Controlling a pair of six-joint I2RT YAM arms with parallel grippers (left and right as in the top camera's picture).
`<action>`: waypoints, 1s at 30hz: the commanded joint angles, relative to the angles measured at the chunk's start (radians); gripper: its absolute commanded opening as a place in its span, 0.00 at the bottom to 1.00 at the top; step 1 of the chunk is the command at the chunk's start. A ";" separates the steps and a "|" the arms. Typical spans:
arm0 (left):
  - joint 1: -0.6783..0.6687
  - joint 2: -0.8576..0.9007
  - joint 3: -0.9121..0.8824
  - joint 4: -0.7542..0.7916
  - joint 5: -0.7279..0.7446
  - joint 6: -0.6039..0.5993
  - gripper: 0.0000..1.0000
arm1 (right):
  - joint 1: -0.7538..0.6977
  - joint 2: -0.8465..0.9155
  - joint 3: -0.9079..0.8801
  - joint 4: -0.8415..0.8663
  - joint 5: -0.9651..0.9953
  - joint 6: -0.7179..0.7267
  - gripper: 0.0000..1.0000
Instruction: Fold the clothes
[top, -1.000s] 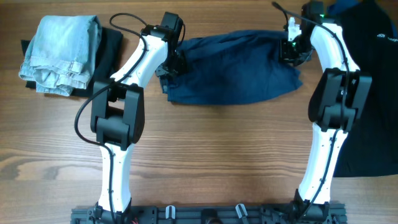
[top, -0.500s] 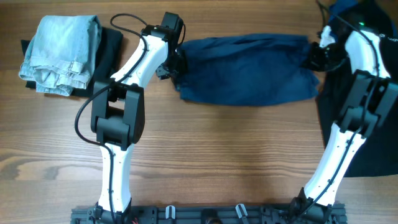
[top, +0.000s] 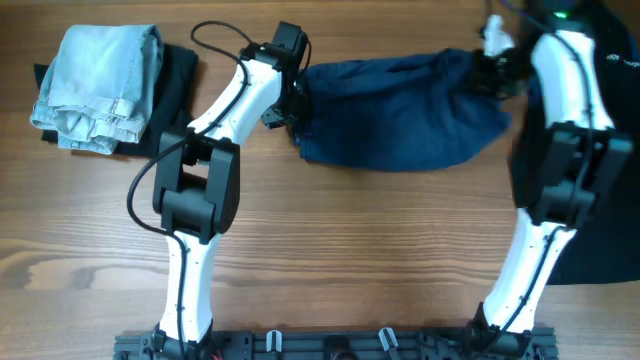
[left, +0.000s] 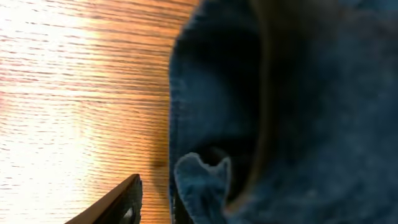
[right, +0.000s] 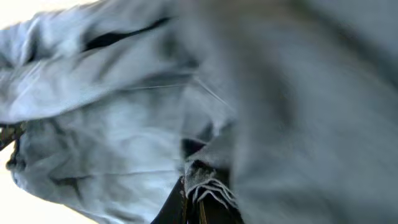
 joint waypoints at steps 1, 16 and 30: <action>-0.006 0.014 0.005 0.002 0.016 0.002 0.56 | 0.098 -0.023 -0.005 -0.004 -0.033 0.021 0.04; -0.006 0.015 0.005 0.007 0.016 0.002 0.56 | 0.303 -0.258 -0.005 -0.041 -0.135 0.024 0.04; 0.023 -0.026 0.006 -0.031 0.016 0.002 0.64 | 0.449 -0.279 -0.006 0.058 -0.184 0.090 0.04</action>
